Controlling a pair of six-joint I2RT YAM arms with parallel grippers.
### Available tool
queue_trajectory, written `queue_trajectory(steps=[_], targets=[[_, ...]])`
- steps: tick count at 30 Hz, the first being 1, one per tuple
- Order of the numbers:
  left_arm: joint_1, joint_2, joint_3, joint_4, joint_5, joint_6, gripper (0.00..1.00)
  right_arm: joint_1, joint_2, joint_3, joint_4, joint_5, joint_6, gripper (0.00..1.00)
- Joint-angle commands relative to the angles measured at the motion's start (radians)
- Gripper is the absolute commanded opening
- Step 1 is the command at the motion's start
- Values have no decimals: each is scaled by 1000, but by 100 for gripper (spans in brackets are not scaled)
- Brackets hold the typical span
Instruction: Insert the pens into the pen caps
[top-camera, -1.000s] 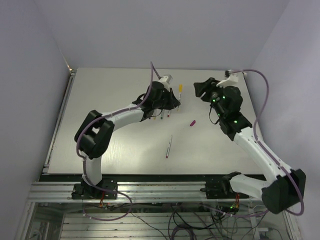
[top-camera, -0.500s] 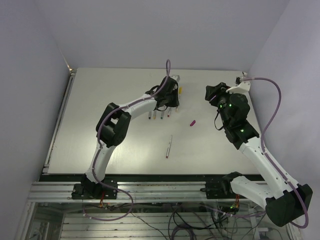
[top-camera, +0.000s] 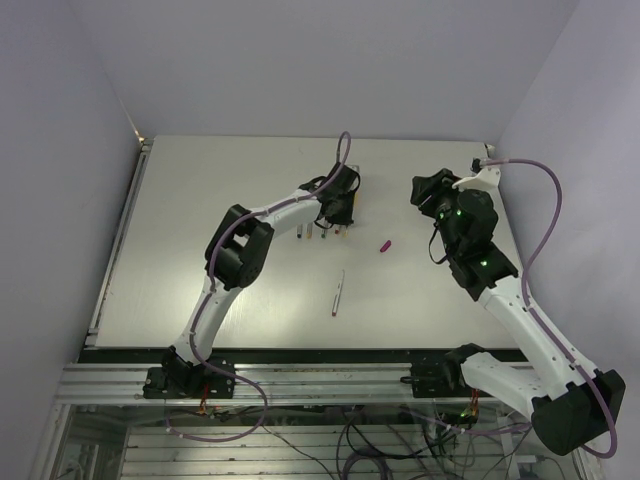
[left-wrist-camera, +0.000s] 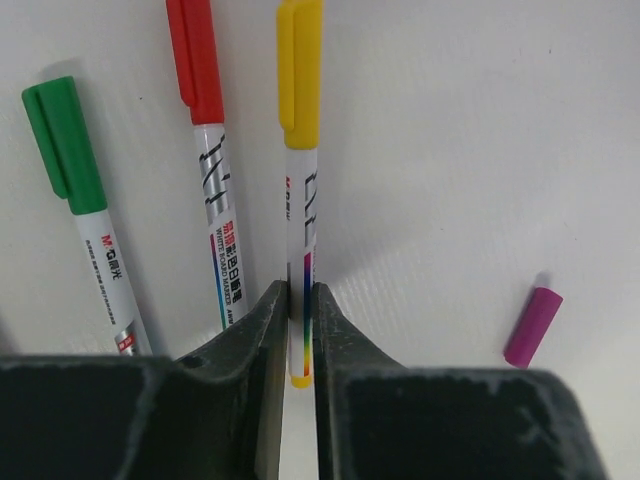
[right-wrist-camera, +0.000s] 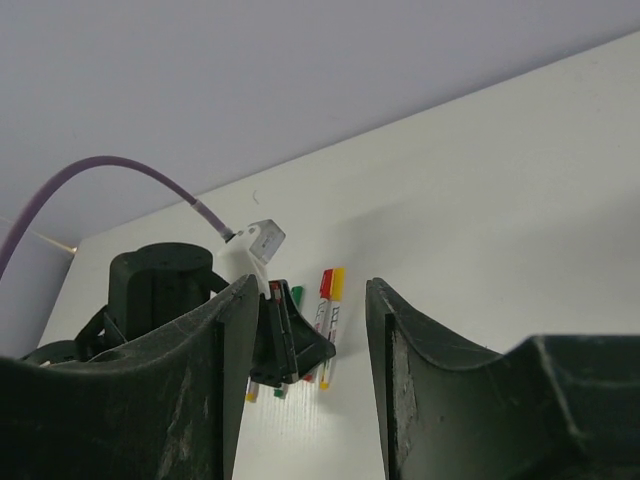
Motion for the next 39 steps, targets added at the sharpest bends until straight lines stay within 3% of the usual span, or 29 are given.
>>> queue_trajectory(steps=[1,5,10,26,30,35,37,39], targets=[[-10,25,52,-27,-10,8,23,0,-19,-17,-7,5,26,46],[-10,41,56,-29,1,4,30,0,-23,-21,-13,3,35,46],[-10,33,42,-22,5,-11,47,-1,-29,-27,-13,-4,40,46],[-14,-150,-4,-39,-42,19,58,0,-24,-41,5,-8,44,45],[-29,-251,-106,-21,-26,33,60,0,-10,-42,-2,6,38,45],[-79,-399,-351,2,-21,67,61,0,1,-64,-51,55,51,44],[-111,-460,-439,-13,-26,105,73,0,-2,-88,-69,72,47,44],[-145,-501,-513,-49,-47,121,74,0,-8,-113,-82,78,34,43]])
